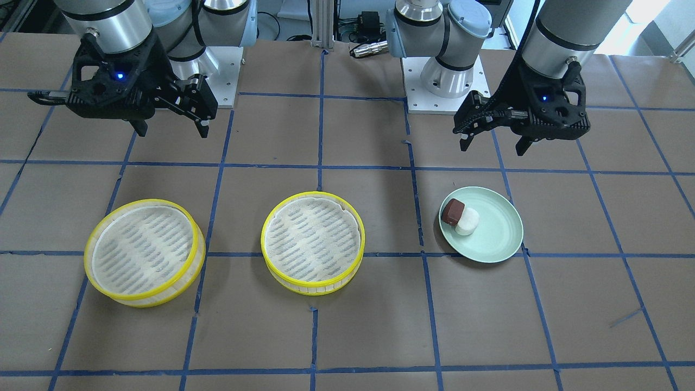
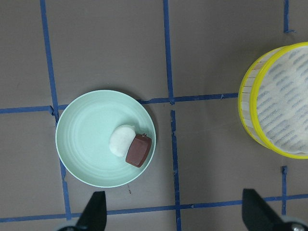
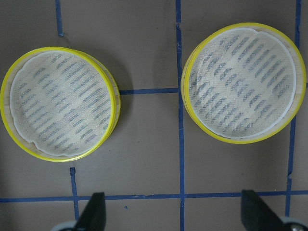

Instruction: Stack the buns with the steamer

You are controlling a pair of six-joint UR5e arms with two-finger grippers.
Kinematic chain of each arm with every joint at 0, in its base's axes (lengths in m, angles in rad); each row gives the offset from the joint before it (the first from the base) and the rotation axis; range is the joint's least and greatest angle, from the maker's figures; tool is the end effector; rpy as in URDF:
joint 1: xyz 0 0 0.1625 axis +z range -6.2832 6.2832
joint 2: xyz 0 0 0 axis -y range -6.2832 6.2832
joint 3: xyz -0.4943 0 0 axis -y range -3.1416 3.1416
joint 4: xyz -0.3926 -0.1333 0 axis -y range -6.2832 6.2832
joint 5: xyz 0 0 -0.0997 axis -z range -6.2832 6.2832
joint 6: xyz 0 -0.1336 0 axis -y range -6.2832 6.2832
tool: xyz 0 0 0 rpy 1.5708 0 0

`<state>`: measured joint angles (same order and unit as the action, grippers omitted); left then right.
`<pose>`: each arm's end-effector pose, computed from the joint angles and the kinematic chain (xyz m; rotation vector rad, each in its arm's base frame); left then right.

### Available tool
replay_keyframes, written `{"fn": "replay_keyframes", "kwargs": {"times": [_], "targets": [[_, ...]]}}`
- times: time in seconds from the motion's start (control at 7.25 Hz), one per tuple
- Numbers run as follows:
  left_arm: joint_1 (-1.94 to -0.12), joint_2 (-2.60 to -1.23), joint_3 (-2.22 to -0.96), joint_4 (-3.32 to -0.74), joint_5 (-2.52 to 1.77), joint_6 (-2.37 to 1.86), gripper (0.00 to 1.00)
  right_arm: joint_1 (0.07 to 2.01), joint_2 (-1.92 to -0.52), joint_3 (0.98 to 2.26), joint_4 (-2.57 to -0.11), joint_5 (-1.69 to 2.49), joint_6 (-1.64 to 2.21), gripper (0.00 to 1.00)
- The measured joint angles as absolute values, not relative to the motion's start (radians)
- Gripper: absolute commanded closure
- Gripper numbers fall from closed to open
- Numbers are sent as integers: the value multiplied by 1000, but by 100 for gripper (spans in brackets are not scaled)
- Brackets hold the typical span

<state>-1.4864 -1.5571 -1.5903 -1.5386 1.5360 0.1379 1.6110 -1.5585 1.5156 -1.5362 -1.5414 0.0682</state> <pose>-0.0962 -0.4989 0.5236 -0.0839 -3.1085 0.0468 0.1572 -0.4932 0.5409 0.0434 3.1115 -0.0104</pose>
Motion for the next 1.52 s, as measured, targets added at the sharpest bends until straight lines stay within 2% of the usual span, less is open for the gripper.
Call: {"fn": "replay_keyframes", "kwargs": {"times": [0.83,1.52], "targets": [[-1488,-1564,-1598,-1541,1530,135,0,1581,-1548,1524,-1540,-1541,30,2],[-1491,-1606,-1705,-1435,1521,132,0,1309,-1337,1641,-1772,-1547,-280,8]]}}
